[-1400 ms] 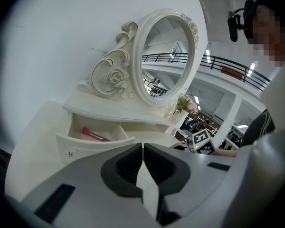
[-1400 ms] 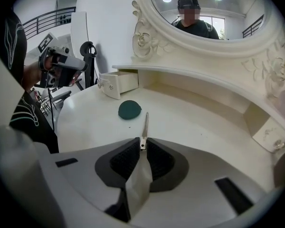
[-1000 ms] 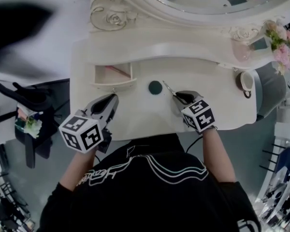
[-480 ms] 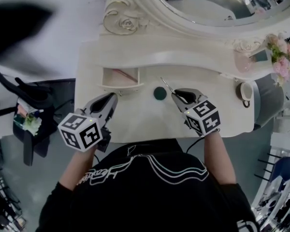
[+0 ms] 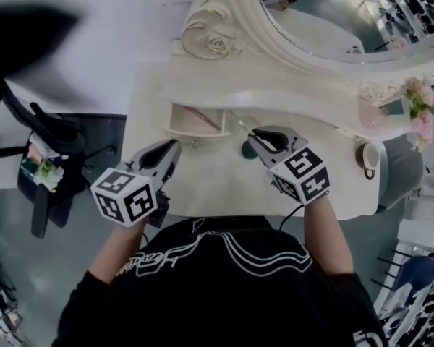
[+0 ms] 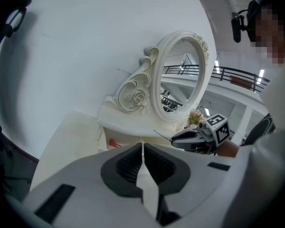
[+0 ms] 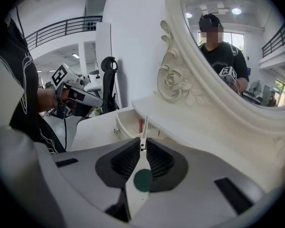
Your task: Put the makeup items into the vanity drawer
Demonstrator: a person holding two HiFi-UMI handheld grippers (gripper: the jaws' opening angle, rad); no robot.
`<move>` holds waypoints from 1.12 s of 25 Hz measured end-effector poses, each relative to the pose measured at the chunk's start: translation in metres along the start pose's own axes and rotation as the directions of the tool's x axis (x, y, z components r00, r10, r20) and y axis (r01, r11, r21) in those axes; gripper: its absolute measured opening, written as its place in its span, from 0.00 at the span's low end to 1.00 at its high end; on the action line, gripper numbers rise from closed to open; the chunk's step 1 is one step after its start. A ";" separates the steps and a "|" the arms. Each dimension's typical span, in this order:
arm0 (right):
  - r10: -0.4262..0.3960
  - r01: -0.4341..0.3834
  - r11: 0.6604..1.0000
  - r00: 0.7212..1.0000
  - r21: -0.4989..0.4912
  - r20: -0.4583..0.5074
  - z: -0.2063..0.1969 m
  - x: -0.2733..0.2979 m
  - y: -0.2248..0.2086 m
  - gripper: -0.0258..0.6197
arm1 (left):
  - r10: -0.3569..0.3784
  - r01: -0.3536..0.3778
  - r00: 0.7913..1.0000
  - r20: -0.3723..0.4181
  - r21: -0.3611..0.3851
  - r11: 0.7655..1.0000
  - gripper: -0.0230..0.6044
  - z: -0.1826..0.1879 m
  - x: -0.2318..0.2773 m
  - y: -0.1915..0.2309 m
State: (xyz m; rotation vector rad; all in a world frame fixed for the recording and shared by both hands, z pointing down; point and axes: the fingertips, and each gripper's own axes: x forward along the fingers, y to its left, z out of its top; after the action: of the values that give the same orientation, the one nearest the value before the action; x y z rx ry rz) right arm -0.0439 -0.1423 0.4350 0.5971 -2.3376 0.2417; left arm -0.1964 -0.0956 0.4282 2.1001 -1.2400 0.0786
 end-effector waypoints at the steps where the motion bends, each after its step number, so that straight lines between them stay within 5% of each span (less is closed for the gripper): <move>1: 0.008 -0.008 1.000 1.000 -0.012 0.003 0.006 0.003 0.003 0.14 | 0.004 -0.004 1.000 0.004 -0.002 1.000 0.09 0.000 -0.002 0.002; 12: 0.099 -0.098 0.991 0.995 -0.096 0.012 0.043 0.042 0.029 0.14 | 0.058 -0.056 0.998 0.039 -0.040 0.998 0.09 0.000 -0.025 0.020; 28: 0.168 -0.177 0.978 0.982 -0.114 -0.090 0.033 0.102 0.040 0.14 | 0.111 -0.108 0.993 0.039 -0.074 0.991 0.09 -0.013 -0.046 0.037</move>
State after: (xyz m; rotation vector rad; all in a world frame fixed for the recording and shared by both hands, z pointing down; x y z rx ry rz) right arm -0.1490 -0.1542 0.4792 0.3195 -2.3089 0.1973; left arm -0.2475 -0.0647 0.4404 1.9804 -1.3636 0.0376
